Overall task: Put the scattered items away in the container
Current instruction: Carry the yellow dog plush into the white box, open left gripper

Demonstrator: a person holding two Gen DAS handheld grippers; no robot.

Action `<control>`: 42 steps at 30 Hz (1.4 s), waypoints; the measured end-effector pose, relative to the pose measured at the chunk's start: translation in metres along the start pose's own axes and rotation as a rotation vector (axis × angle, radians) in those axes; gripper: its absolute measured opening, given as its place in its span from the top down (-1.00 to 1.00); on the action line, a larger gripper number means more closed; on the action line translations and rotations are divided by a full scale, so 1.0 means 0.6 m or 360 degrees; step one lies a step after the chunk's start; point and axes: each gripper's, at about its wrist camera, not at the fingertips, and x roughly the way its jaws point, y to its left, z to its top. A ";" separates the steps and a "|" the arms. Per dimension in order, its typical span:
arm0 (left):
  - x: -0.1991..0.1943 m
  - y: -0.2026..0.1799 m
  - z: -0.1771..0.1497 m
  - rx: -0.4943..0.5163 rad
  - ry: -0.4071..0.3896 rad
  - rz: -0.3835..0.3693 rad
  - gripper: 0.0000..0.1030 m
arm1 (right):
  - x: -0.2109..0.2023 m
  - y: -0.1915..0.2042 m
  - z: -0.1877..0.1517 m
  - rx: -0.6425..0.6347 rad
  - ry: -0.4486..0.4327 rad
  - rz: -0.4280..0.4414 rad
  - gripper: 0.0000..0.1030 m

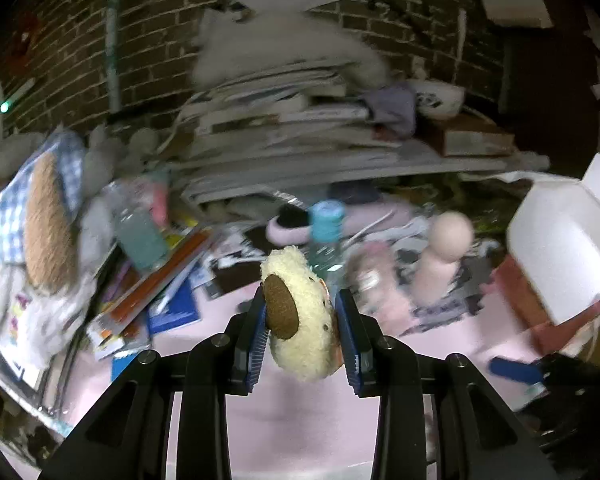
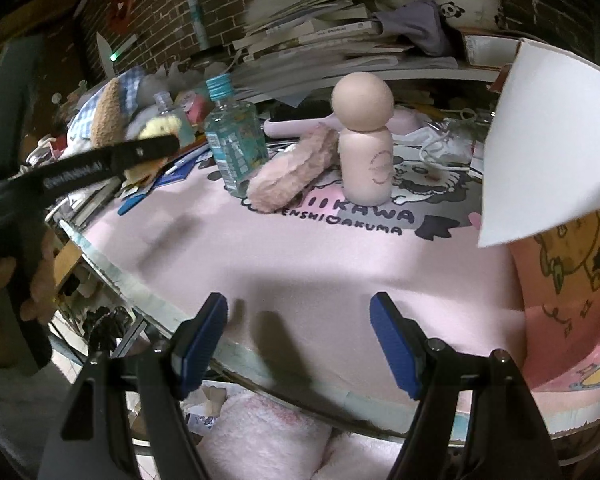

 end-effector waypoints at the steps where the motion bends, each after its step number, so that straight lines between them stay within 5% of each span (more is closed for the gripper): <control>1: -0.003 -0.009 0.007 0.0006 -0.0009 -0.0019 0.46 | 0.000 -0.003 -0.001 0.0012 -0.0001 -0.0002 -0.38; 27: -0.044 -0.269 0.102 0.0490 -0.0086 -0.0396 0.46 | -0.029 -0.050 -0.027 0.0138 -0.0148 -0.0071 -0.38; 42: -0.002 -0.406 0.110 0.0739 0.0182 -0.0692 0.46 | -0.054 -0.070 -0.059 0.0359 -0.0329 -0.0031 -0.38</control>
